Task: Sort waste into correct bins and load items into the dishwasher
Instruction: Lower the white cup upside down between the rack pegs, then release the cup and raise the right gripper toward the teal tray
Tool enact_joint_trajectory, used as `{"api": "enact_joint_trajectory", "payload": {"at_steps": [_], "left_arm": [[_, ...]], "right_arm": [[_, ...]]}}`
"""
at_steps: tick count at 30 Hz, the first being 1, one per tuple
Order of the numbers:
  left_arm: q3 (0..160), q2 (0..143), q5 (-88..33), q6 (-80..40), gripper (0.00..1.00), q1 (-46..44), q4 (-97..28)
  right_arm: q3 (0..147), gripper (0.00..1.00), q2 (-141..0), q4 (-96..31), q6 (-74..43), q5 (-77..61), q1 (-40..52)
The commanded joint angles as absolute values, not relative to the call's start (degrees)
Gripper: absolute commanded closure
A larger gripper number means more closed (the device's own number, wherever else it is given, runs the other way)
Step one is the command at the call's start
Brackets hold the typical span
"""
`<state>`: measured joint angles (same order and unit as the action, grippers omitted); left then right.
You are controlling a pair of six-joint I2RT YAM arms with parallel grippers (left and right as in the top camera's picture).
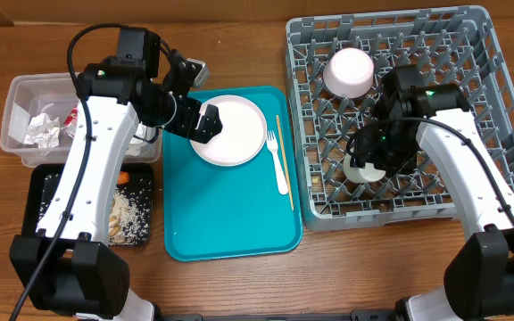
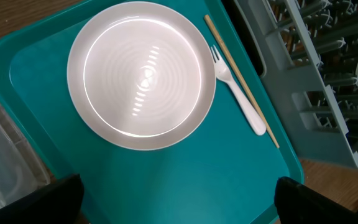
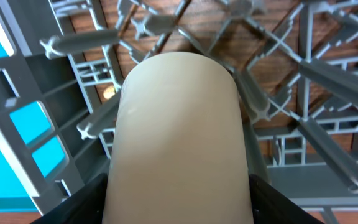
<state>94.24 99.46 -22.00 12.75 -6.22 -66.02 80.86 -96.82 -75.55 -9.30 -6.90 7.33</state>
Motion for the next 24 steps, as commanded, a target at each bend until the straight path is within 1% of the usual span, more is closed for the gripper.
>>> {"api": "enact_joint_trajectory", "payload": {"at_steps": [1, 9, 14, 15, 17, 18, 20, 24], "left_arm": [[94.7, 100.0, -21.8, 12.6, 0.00, -6.0, -66.0], [94.7, 100.0, -21.8, 12.6, 0.00, -6.0, -66.0], [94.7, 100.0, -21.8, 12.6, 0.00, -6.0, -66.0], [94.7, 100.0, -21.8, 12.6, 0.00, -6.0, -66.0], [94.7, 100.0, -21.8, 12.6, 0.00, -6.0, -66.0], [94.7, 100.0, -21.8, 12.6, 0.00, -6.0, -66.0], [94.7, 100.0, -21.8, 12.6, 0.00, -6.0, -66.0], [94.7, 100.0, -21.8, 12.6, 0.00, -6.0, -66.0]], "right_arm": [[79.7, 0.40, -97.1, -74.4, -9.2, -6.9, 7.5], [77.2, 0.39, -97.2, -70.3, -9.2, -6.9, 7.5], [76.5, 0.35, -97.2, -67.9, -9.0, -6.9, 7.5], [76.5, 0.33, -97.2, -67.9, -9.0, -6.9, 7.5], [76.5, 0.24, -97.2, -67.9, -9.0, -6.9, 7.5], [76.5, 0.13, -97.2, -67.9, -9.0, -6.9, 7.5], [76.5, 0.00, -97.2, -67.9, -9.0, -6.9, 7.5], [76.8, 0.00, -97.2, -68.0, -9.0, -6.9, 7.5]]}}
